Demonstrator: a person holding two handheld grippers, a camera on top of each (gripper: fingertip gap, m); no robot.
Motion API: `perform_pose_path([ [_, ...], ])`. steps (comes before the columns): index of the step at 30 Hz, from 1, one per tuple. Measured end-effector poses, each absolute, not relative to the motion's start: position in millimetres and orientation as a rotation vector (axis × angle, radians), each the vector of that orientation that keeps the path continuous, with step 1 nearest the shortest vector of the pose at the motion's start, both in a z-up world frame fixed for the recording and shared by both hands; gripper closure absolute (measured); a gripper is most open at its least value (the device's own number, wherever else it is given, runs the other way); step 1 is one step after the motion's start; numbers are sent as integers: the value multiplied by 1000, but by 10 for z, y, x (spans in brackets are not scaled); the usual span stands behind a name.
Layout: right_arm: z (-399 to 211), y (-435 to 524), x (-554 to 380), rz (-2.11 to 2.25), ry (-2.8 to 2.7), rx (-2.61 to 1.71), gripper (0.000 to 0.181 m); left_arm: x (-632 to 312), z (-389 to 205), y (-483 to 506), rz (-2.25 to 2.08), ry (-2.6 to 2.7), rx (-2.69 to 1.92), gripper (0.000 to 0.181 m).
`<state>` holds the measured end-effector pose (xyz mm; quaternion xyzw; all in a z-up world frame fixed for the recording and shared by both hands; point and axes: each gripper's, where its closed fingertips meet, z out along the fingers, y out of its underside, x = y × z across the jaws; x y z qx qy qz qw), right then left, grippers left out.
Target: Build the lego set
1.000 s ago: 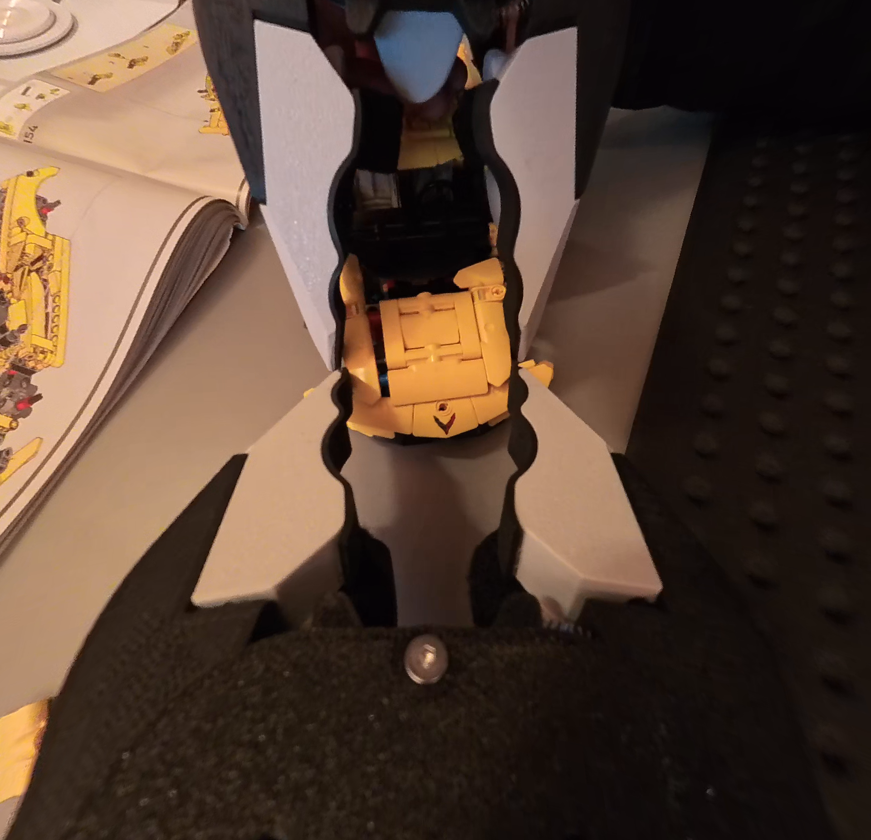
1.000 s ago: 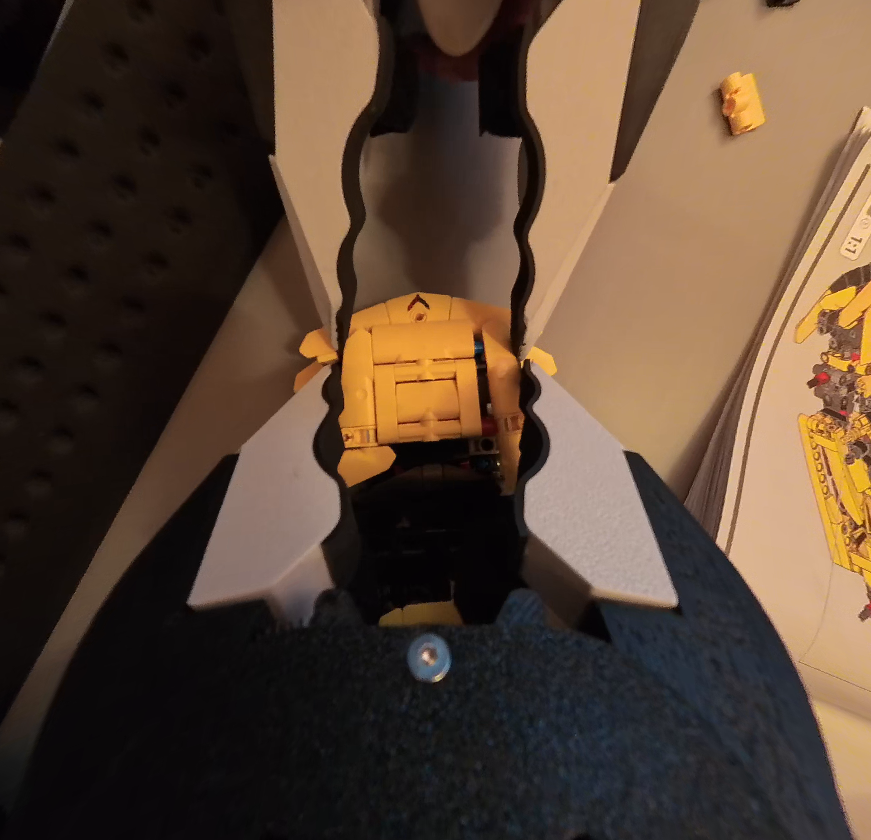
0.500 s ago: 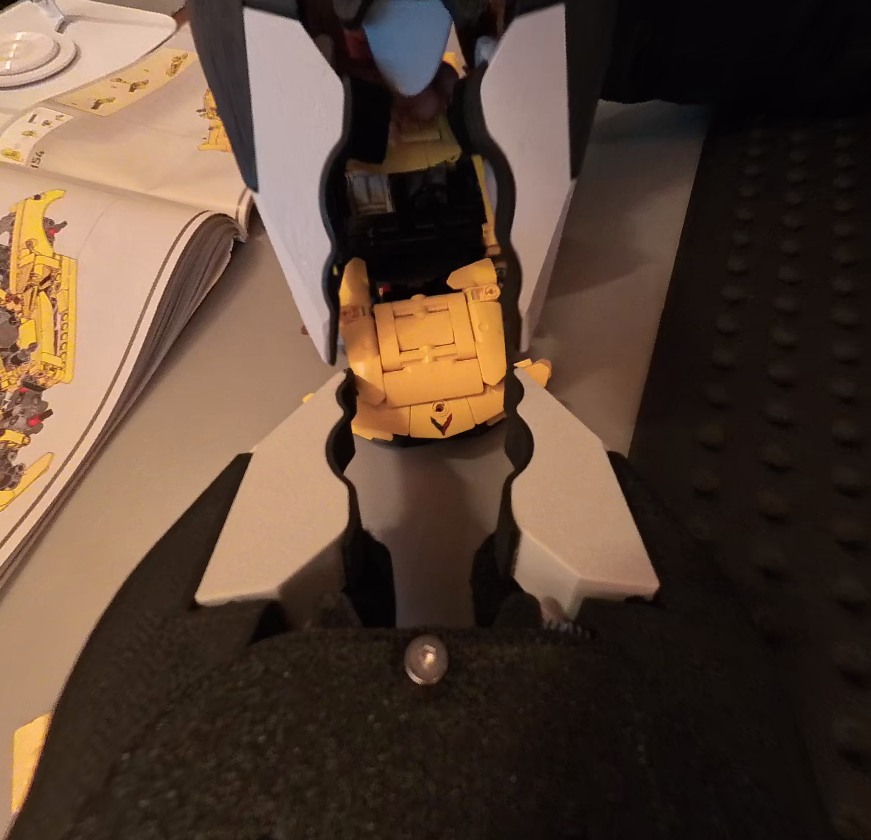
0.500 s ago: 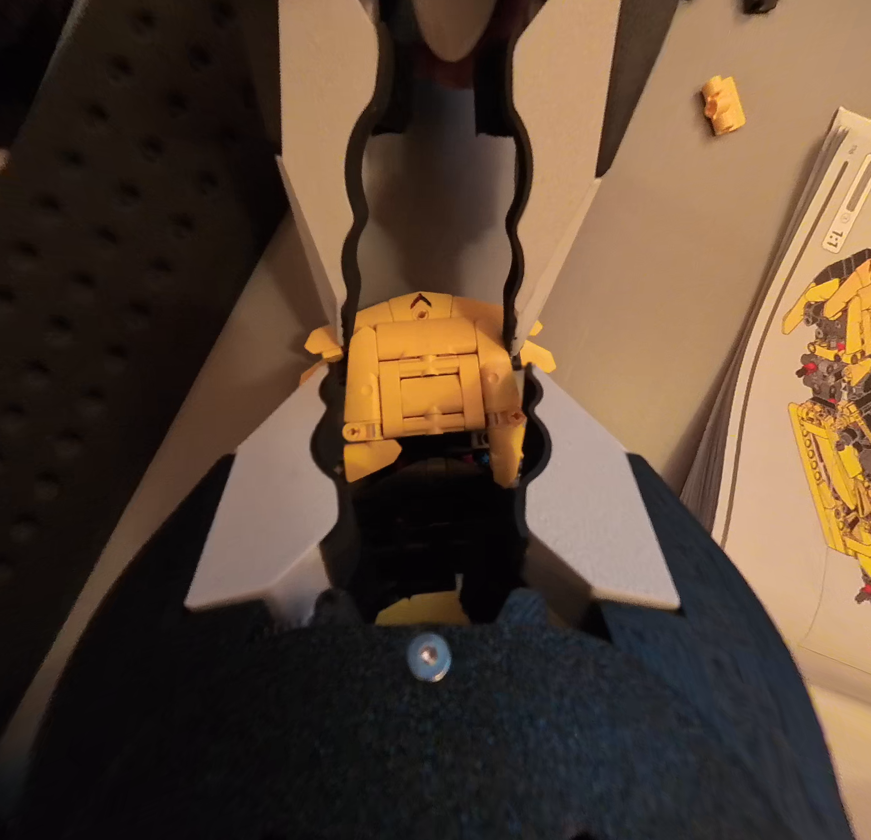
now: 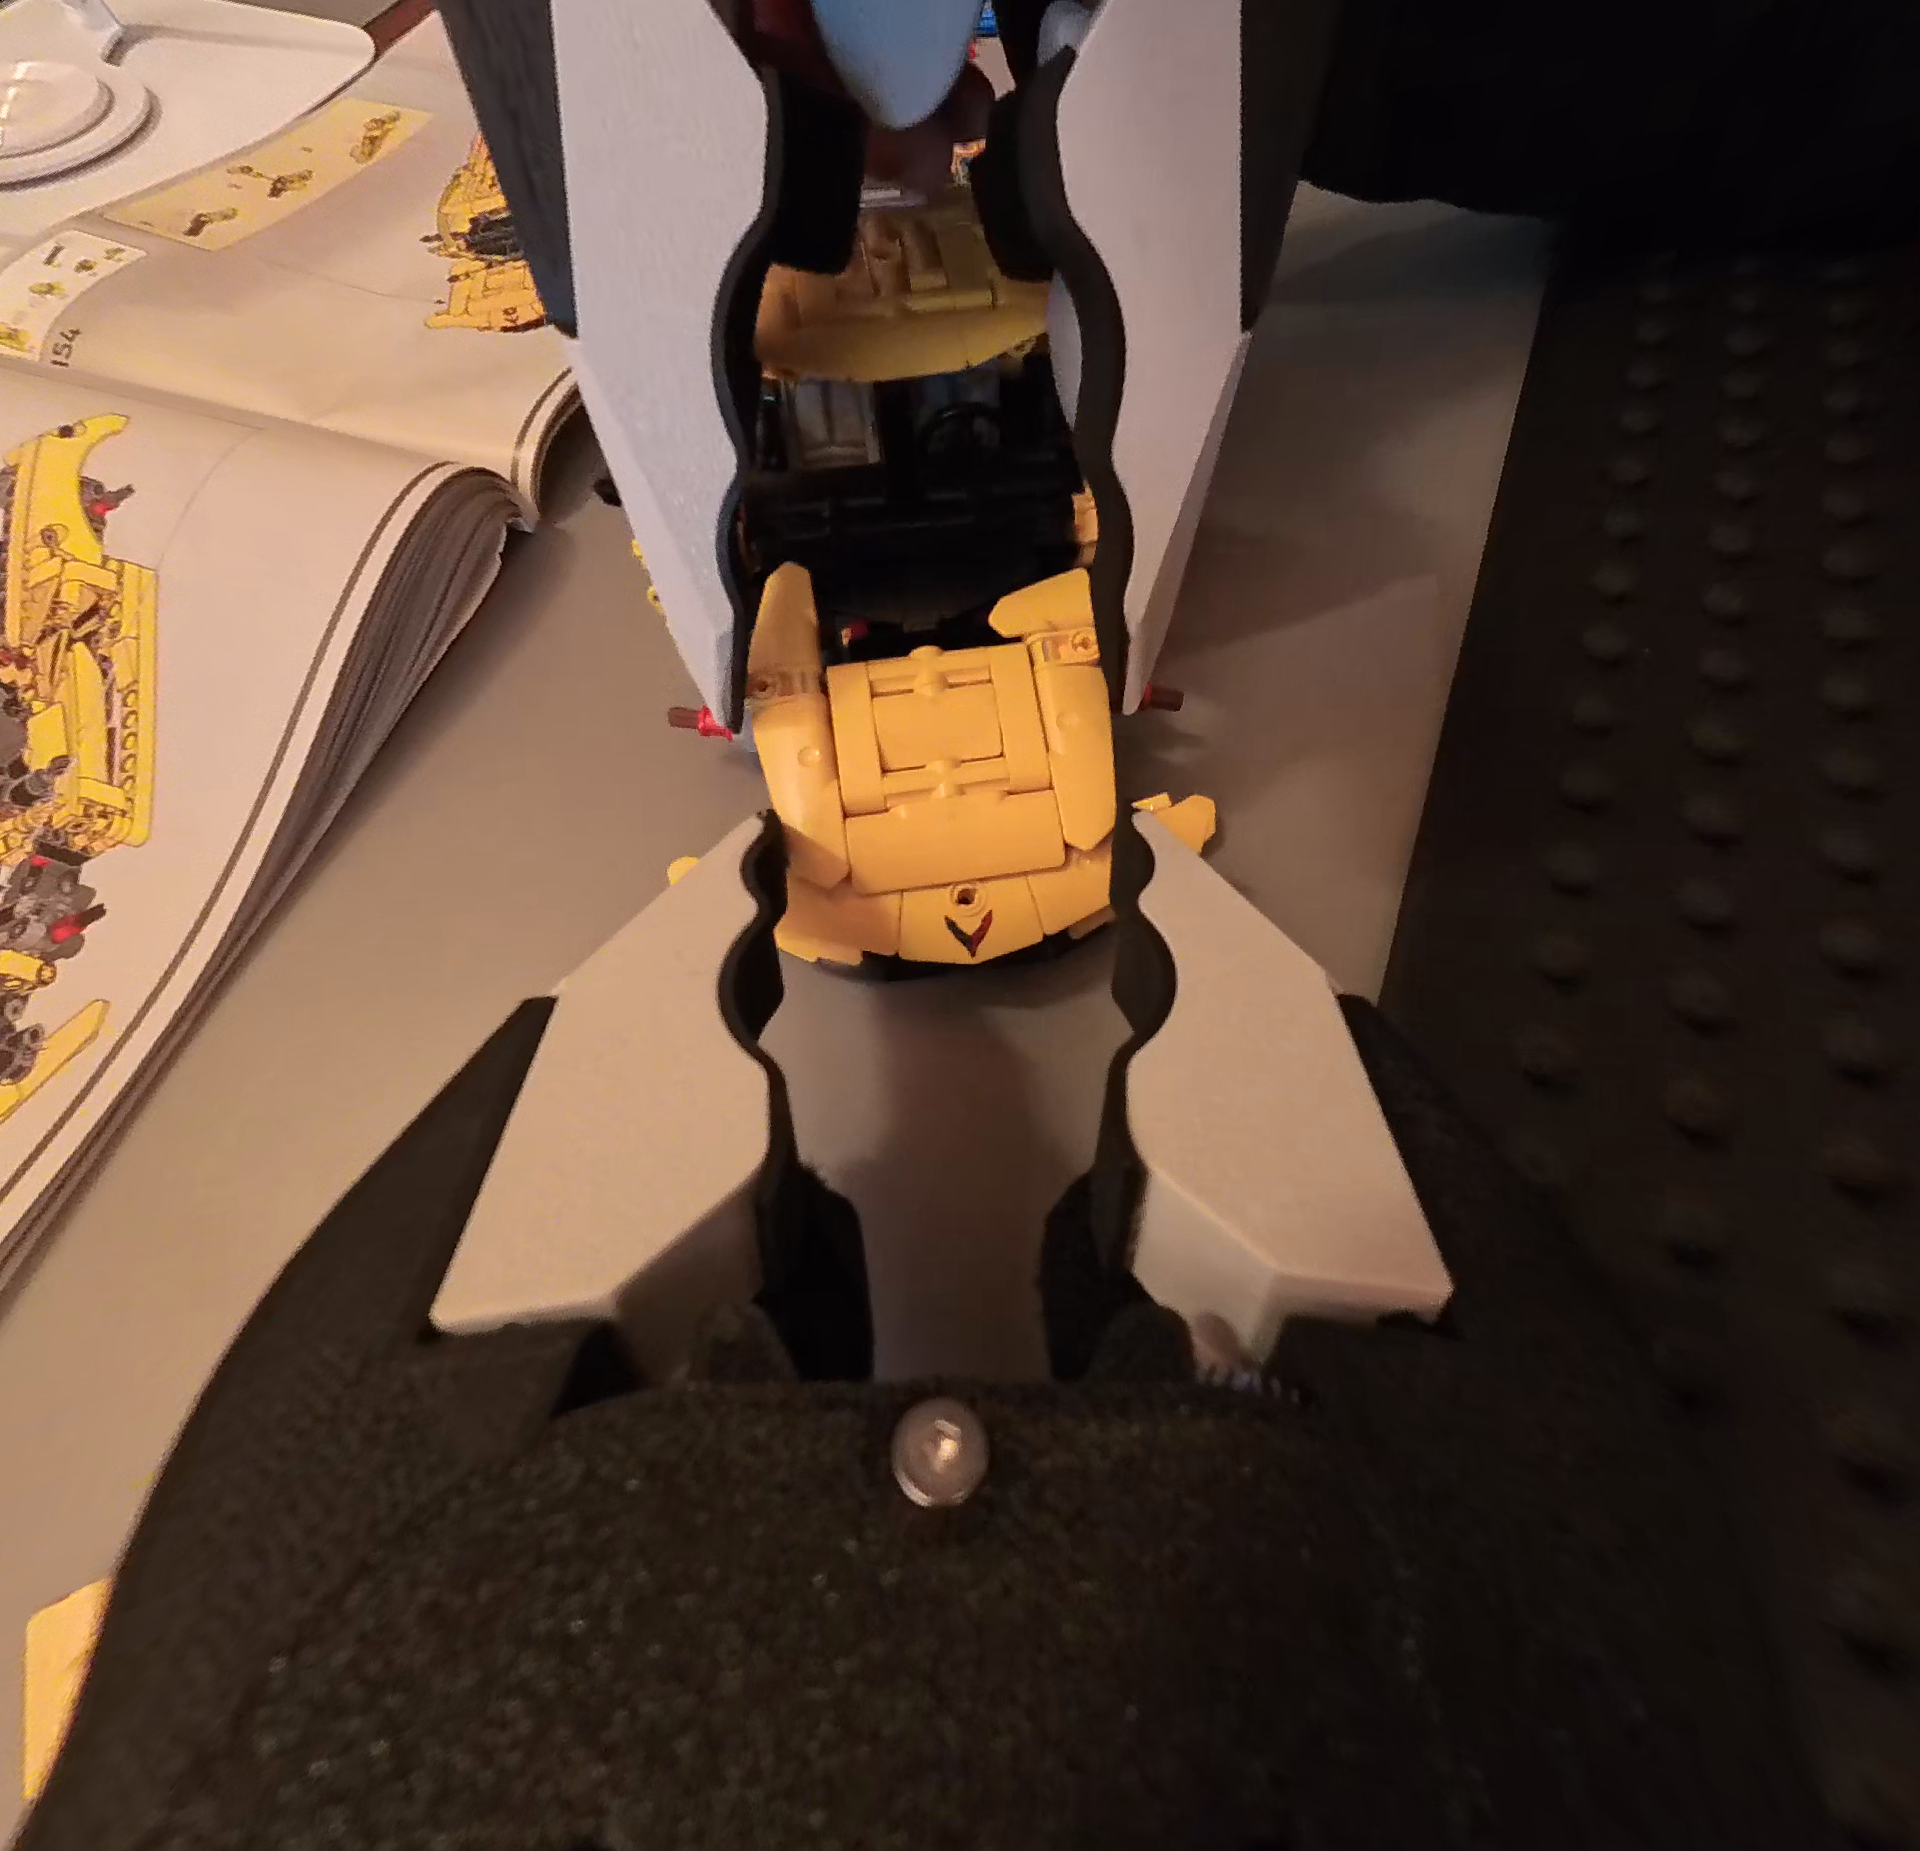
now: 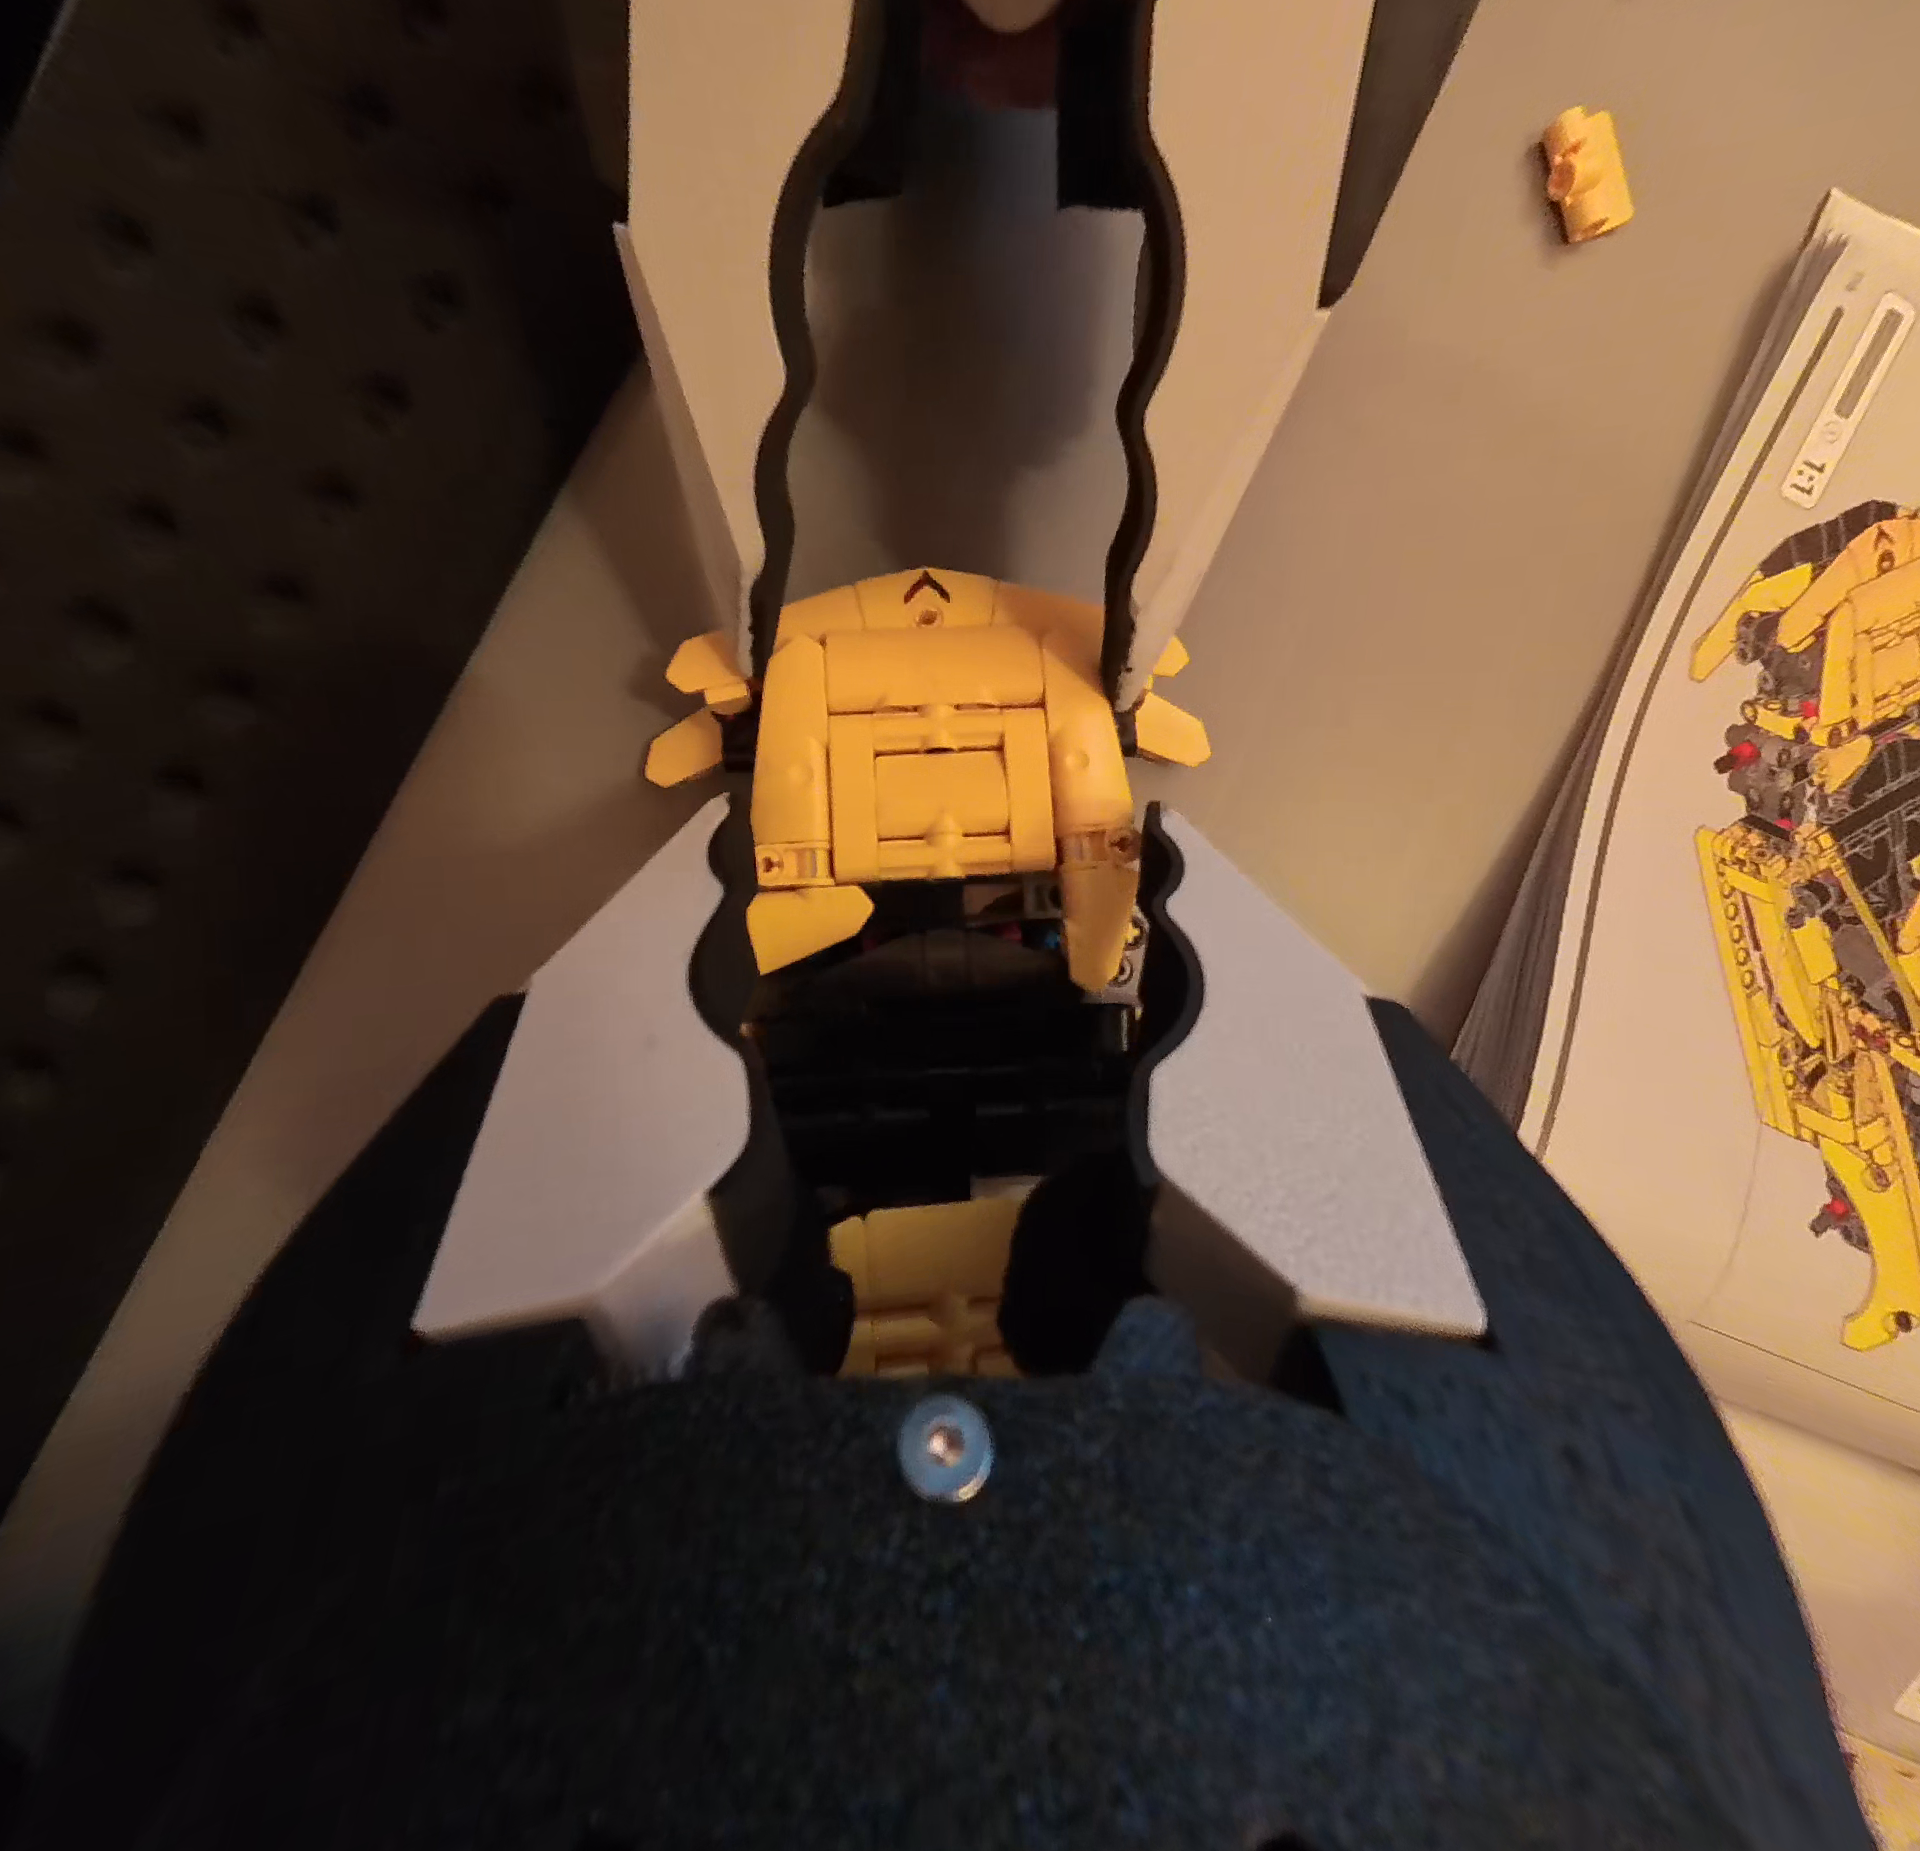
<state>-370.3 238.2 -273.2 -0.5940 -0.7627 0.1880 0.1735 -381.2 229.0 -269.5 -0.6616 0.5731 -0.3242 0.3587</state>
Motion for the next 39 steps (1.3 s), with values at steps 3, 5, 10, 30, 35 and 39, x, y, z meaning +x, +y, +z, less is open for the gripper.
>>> perform_pose_path([
  [3, -2735, 2383, -3703, 536, -2168, -1687, 107, -3814, -2697, 2289, -824, 1486, -1708, 119],
  [5, -2736, 2381, -3703, 532, -2171, -1686, 108, -3815, -2699, 2288, -821, 1489, -1708, 119],
  [10, -2737, 2373, -3699, 525, -2174, -1692, 109, -3815, -2702, 2280, -806, 1505, -1708, 119],
  [30, -2225, 2858, -3133, 765, -1374, -1920, 133, -4031, -2384, 2703, -1239, 1056, -1807, 140],
  [35, -2315, 2900, -3122, 815, -1361, -1935, 134, -4002, -2495, 2675, -1223, 1114, -1816, 144],
  [39, -2355, 2868, -3148, 885, -1364, -1951, 134, -3980, -2449, 2647, -1337, 1076, -1814, 144],
])
